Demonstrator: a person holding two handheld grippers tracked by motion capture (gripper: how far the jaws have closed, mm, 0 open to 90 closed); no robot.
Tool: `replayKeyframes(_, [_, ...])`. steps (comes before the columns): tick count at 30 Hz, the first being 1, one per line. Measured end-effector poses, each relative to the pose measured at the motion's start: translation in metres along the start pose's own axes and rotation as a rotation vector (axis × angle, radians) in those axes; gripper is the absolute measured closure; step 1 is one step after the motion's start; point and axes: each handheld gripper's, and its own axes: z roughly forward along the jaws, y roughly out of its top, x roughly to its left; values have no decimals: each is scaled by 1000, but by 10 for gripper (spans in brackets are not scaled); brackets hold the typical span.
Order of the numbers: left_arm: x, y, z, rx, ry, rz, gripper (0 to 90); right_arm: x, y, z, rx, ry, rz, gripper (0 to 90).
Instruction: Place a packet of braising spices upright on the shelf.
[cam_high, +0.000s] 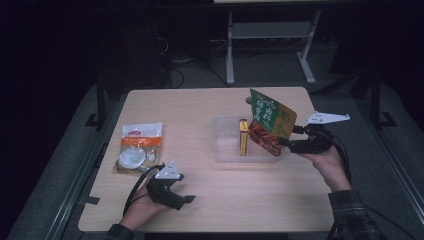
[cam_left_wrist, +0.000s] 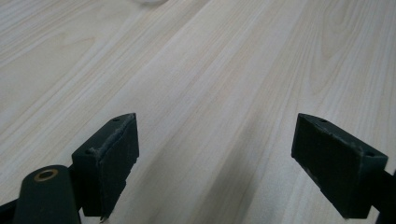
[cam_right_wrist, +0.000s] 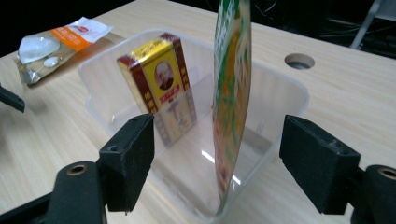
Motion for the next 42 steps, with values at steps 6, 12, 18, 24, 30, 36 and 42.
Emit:
replayKeyframes(6, [-1,0,0,9,5,10,147,9,-18,-9,25,-10,-9,262])
replayKeyframes(12, [-1,0,0,12,5,22,147,20,-36,-14,50,-10,-23,262])
replayKeyframes(18, [-1,0,0,15,10,17,148,37,-53,-12,102,8,-67,266])
replayKeyframes(24, [-1,0,0,17,16,17,149,57,-65,-5,142,48,-122,270])
replayKeyframes(30, [0,0,1,34,20,27,149,78,-71,13,188,170,-181,272])
replayKeyframes(36, [1,0,1,38,27,16,149,94,-78,35,265,252,-229,271])
replayKeyframes(42, [6,0,-6,31,75,-2,159,94,-80,40,288,264,-225,271])
